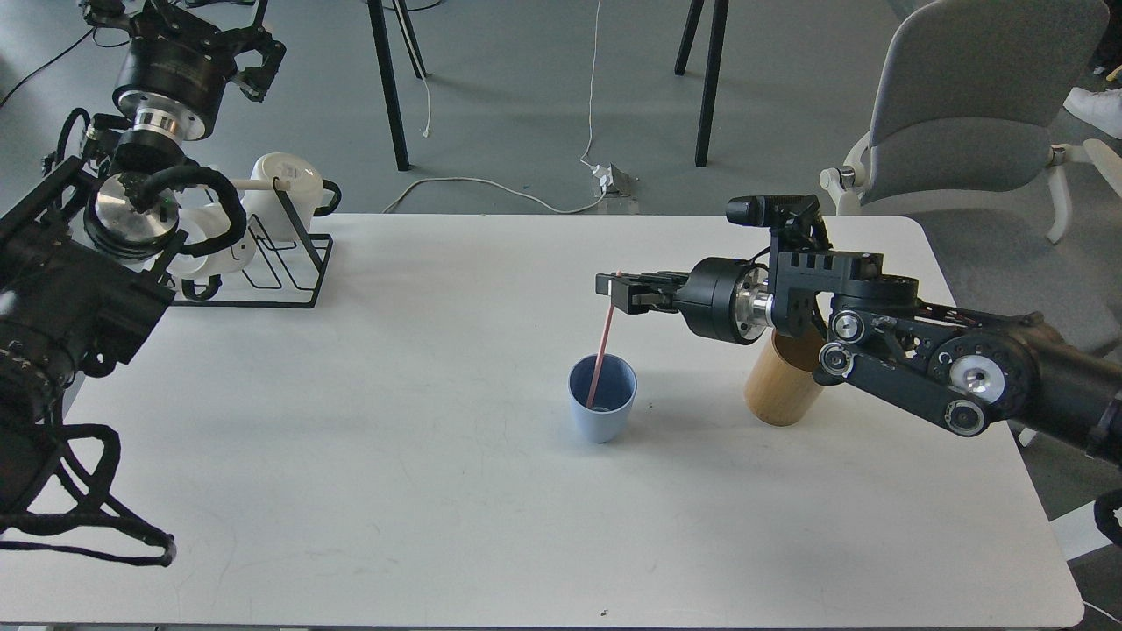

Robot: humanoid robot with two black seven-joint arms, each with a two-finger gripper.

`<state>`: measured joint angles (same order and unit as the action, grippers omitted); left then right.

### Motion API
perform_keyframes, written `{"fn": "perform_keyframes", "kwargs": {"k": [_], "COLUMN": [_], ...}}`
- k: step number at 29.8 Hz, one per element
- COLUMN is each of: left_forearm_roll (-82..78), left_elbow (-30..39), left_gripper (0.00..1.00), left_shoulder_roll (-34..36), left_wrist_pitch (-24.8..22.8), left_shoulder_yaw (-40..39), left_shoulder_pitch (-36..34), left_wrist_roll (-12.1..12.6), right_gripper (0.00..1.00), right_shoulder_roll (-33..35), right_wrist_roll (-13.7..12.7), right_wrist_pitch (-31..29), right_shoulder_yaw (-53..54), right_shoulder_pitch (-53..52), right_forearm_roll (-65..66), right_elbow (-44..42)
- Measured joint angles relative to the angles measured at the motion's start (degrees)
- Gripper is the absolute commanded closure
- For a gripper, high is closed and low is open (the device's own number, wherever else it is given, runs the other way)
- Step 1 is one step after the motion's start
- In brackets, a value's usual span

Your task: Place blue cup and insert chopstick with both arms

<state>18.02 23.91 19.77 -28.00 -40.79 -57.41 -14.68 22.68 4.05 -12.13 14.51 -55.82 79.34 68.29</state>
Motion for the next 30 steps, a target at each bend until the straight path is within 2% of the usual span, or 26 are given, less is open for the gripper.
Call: {"fn": "perform_keyframes", "kwargs": {"k": [2,4,5,7,10,16,24,30], "left_forearm_roll": [0.0,0.0,0.0,0.0,0.0,0.0,0.0,-0.1], "left_elbow": [0.0,0.0,0.0,0.0,0.0,0.0,0.0,-0.8], "left_gripper": [0.0,0.0,0.0,0.0,0.0,0.0,0.0,0.0], "left_shoulder_roll": [0.0,0.0,0.0,0.0,0.1,0.8,0.8,0.6], "left_wrist_pitch": [0.0,0.0,0.0,0.0,0.0,0.0,0.0,0.0], "left_shoulder_yaw": [0.0,0.0,0.0,0.0,0.0,-0.1,0.1,0.1], "left_shoulder_pitch": [0.0,0.0,0.0,0.0,0.0,0.2,0.5,1.0], "left_wrist_roll": [0.0,0.0,0.0,0.0,0.0,0.0,0.1,0.4], "right_gripper": [0.49,0.4,0.3,0.02,0.02,0.0,0.0,0.0], "right_shoulder_roll": [0.0,0.0,0.0,0.1,0.6,1.0,1.4,2.0], "right_wrist_roll": [0.0,0.0,0.1,0.2,0.4,0.4,0.6,2.9], "right_wrist_pitch": [0.0,0.0,-0.1,-0.1,0.0,0.0,-0.5,-1.2], "right_shoulder_yaw": [0.0,0.1,0.2,0.8,4.7,20.6,34.7,38.0], "right_shoulder_pitch": [0.0,0.0,0.0,0.0,-0.2,0.6,0.7,2.8], "right_forearm_roll": [-0.2,-0.3,-0.4,-0.6,-1.0,-6.7,-36.0,-59.4], "right_elbow": [0.0,0.1,0.1,0.1,0.1,-3.8,-14.5,-22.3]}}
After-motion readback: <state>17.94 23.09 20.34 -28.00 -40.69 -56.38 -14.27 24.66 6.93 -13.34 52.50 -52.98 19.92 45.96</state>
